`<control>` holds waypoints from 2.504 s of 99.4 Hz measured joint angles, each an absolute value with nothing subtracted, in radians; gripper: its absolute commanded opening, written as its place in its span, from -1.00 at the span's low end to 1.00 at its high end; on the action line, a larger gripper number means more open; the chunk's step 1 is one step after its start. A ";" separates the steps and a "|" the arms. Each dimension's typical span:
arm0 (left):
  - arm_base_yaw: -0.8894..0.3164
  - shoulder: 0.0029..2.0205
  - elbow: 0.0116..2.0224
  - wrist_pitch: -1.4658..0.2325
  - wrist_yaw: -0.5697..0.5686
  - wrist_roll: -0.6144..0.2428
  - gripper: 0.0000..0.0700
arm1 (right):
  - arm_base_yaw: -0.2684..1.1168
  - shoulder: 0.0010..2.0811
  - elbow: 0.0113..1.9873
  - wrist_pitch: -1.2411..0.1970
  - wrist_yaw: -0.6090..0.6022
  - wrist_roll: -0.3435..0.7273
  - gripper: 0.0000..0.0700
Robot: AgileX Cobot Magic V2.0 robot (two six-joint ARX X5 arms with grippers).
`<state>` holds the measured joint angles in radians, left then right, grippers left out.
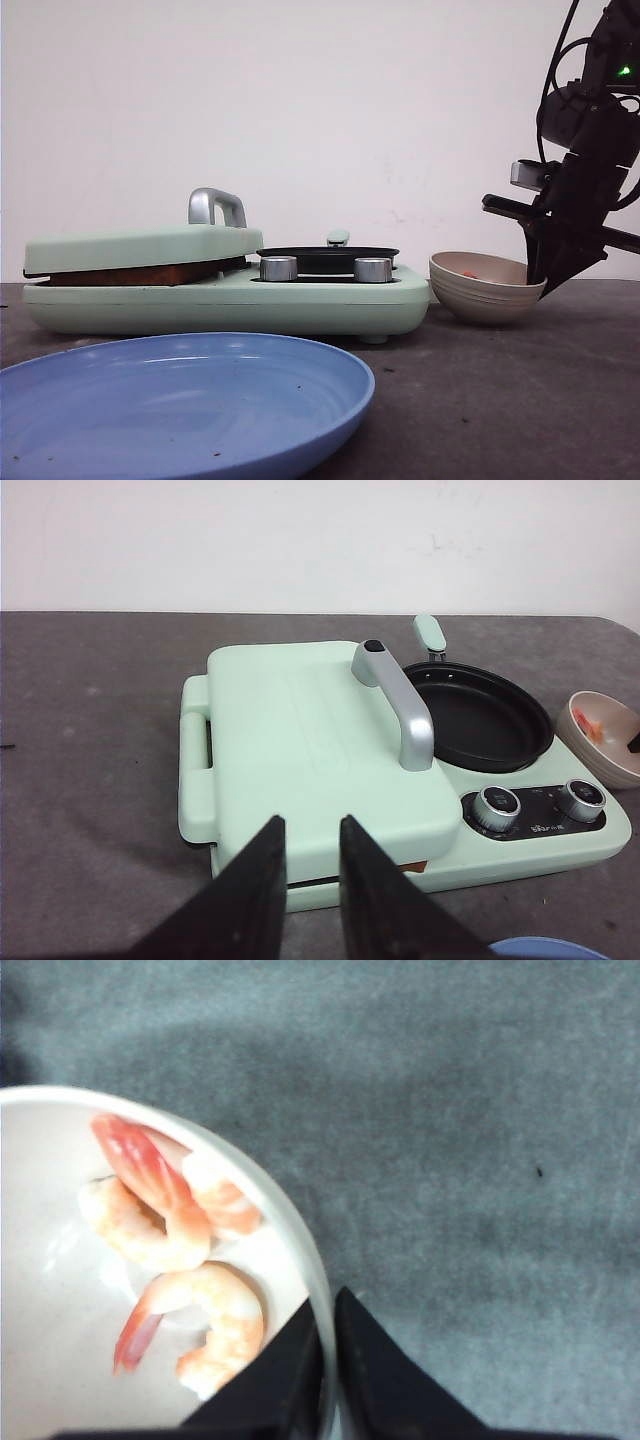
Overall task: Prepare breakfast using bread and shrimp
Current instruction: 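Grasp the bowl rim with the right gripper and lift it over the pan, then tilt the bowl with the right gripper to pour shrimp into the pan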
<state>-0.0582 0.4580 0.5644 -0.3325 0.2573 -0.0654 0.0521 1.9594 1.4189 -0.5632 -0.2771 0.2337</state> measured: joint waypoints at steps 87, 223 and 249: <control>-0.058 0.458 0.564 -0.348 0.257 -0.065 -0.99 | 0.065 1.709 1.424 -0.503 -0.337 0.245 -1.00; -0.058 0.458 0.564 -0.385 0.257 -0.065 -0.99 | 0.535 1.807 1.424 0.295 0.313 -0.362 -1.00; -0.058 0.458 0.564 -0.385 0.257 -0.065 -0.99 | 0.590 1.851 1.424 0.413 0.444 -0.689 -1.00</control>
<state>-0.0582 0.4580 0.5644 -0.3851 0.2573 -0.0654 0.5903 1.8507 1.4242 0.4133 0.4438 -0.6891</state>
